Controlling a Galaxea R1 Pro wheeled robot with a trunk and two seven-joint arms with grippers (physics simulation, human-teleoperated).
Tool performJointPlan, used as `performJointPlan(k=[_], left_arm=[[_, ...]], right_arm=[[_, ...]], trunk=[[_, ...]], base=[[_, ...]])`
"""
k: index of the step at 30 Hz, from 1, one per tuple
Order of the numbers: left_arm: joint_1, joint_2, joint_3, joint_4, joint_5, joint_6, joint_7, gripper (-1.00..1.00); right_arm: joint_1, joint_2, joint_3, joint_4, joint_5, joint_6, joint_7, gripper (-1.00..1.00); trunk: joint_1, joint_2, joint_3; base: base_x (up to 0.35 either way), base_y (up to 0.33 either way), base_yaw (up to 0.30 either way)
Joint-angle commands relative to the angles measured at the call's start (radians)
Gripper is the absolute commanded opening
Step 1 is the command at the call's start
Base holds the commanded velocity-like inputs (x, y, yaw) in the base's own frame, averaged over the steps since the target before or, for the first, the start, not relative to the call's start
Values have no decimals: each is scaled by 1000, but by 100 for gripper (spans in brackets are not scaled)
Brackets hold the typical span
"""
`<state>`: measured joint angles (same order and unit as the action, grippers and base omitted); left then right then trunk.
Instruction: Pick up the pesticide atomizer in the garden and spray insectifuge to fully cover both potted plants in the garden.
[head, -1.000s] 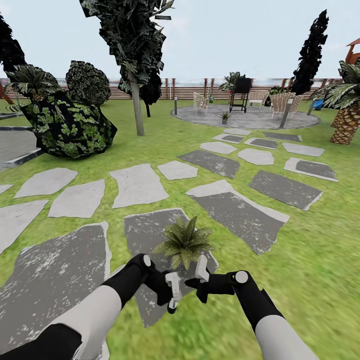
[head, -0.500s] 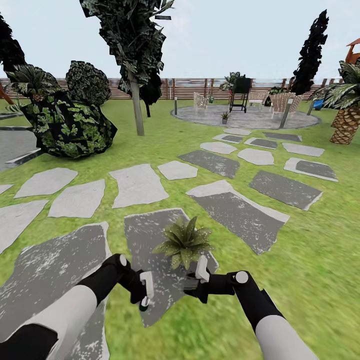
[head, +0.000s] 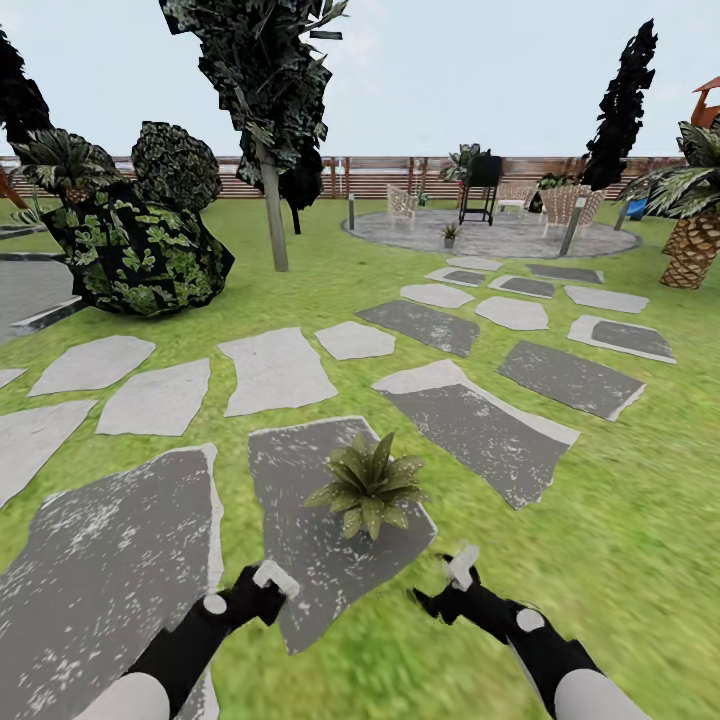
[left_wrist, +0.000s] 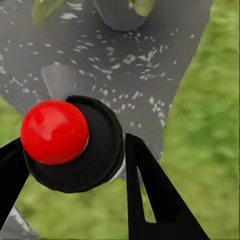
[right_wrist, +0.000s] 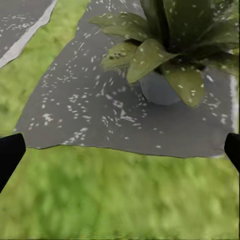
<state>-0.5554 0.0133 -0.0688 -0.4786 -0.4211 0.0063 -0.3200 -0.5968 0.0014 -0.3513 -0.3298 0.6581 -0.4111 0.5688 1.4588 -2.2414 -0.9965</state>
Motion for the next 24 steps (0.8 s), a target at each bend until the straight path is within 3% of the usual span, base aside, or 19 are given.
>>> performJointPlan(k=[1,2,3,6,9,11,14,15,18,24], left_arm=[[15,0,-1,-2,30,-16,49,-100],[51,0,0,-2,90,-57,136,-100],[80,0,1,-1,126,-105,201,-100],[134,0,1,46,189,-195,339,-100],[147,-2,1,147,216,-240,398,-100],[162,0,3,191,242,-259,424,-100],[192,12,8,209,376,-266,456,-100],[196,13,8,210,395,-266,458,-100],[217,15,11,218,424,-300,462,-100],[224,13,18,256,437,-348,463,-100]], right_arm=[[3,-7,-13,23,6,-17,-45,100],[14,-14,-19,60,4,-45,-135,100],[32,-17,-21,76,4,-78,-212,100],[94,-19,-21,91,3,-165,-393,100],[150,-20,-24,93,-4,-199,-488,100],[191,-25,-24,93,-51,-229,-565,100],[244,-35,-24,95,-92,-313,-601,100],[258,-35,-24,96,-94,-329,-603,100],[289,-34,-23,96,-97,-369,-606,100],[297,-30,-22,122,-95,-379,-606,100]], trunk=[[0,0,-1],[0,0,-1],[0,0,-1],[0,0,-1],[0,0,-1],[0,0,-1],[0,0,-1],[0,0,-1],[0,0,-1],[0,0,-1]], base=[[0,0,0],[0,0,0],[0,0,0],[0,0,0],[0,0,0],[0,0,0],[0,0,0],[0,0,0],[0,0,0],[0,0,0]])
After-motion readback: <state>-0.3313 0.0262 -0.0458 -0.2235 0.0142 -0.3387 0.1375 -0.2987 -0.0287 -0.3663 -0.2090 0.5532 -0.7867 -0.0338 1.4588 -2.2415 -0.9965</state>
